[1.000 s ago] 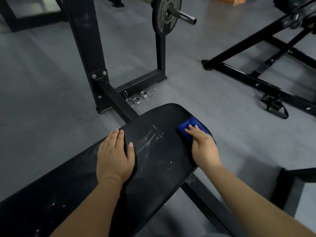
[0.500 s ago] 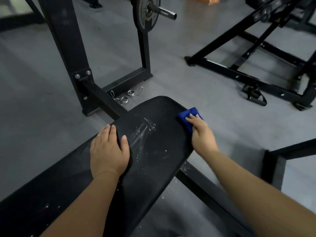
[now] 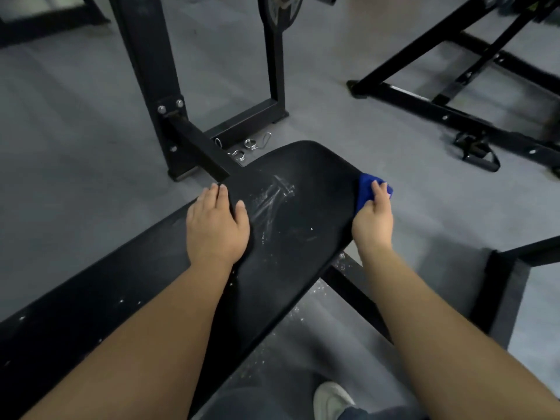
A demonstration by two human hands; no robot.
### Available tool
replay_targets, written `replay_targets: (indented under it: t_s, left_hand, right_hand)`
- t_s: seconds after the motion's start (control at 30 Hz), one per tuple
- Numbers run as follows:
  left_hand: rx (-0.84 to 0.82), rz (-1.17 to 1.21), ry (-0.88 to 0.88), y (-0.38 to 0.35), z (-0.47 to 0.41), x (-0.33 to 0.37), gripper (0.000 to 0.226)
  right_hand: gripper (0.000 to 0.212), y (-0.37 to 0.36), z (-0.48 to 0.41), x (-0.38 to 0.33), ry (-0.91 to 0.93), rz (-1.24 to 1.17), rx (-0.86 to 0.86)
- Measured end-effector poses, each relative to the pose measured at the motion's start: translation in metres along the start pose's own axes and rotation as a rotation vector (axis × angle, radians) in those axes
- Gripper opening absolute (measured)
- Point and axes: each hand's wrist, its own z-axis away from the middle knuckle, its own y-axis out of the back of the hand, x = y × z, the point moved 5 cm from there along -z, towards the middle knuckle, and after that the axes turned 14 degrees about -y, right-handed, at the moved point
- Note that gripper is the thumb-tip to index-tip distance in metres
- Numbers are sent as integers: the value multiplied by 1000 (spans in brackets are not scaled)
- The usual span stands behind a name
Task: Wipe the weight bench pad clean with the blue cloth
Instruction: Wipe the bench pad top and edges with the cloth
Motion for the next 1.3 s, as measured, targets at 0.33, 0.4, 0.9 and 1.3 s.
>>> replay_targets:
  t_s: [0.33, 0.4, 0.9, 1.3]
  left_hand:
    - [-36, -44, -11, -3, -1, 0, 62]
    - [-28, -47, -20, -4, -2, -1, 62]
    - [-31, -66, -17, -1, 0, 3, 61]
    - [-66, -147, -45, -4, 0, 7, 60]
  right_hand:
    - [56, -11, 64, 34, -224, -252, -60]
    - [58, -1, 31, 23, -299, -245, -61]
    - [49, 3, 56, 42, -342, -447, -183]
    - [46, -21, 132, 67, -361, -562, -157]
